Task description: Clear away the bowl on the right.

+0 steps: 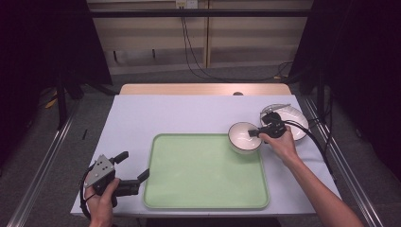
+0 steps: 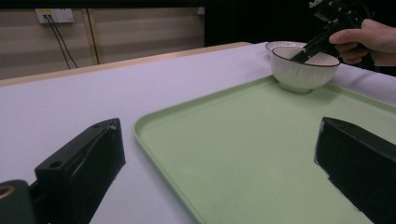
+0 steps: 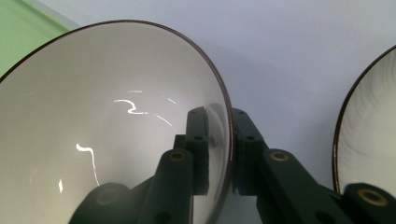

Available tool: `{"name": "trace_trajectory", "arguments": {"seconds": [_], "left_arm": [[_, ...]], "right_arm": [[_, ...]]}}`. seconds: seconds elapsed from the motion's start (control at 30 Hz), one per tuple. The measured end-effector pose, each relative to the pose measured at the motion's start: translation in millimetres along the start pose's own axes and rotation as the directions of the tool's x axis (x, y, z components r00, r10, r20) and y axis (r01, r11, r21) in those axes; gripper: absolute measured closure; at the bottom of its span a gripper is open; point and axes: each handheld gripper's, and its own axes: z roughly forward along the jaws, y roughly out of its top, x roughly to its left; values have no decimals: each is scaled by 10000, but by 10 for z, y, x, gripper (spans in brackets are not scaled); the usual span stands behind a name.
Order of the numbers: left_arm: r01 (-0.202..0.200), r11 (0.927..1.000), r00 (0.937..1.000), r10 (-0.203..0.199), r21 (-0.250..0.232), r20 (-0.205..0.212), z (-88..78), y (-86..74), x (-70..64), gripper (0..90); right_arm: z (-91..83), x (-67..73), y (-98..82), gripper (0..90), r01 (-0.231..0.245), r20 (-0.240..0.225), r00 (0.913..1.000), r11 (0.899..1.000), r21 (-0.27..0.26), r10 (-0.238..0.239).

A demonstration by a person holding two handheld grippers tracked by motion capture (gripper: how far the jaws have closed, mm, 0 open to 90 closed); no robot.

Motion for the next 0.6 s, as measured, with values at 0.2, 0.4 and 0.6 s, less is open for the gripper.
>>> {"name": "trace_trajectory", "arguments": {"seconds": [0.2,0.4,0.6], "left_arm": [[-10,10000,10000,10,-10,-49,-2,1,3,17],[48,10000,10000,-48,11,-18,5,0,-7,17],[39,10000,10000,-39,17,-29,5,0,-6,17]], "right_arm": [[-23,-3,6,705,23,-31,10000,10000,-43,-23],[-47,-10,15,461,-25,-60,10000,9999,-134,24],[-48,-11,20,263,-26,-58,10000,9995,-299,24]]}}
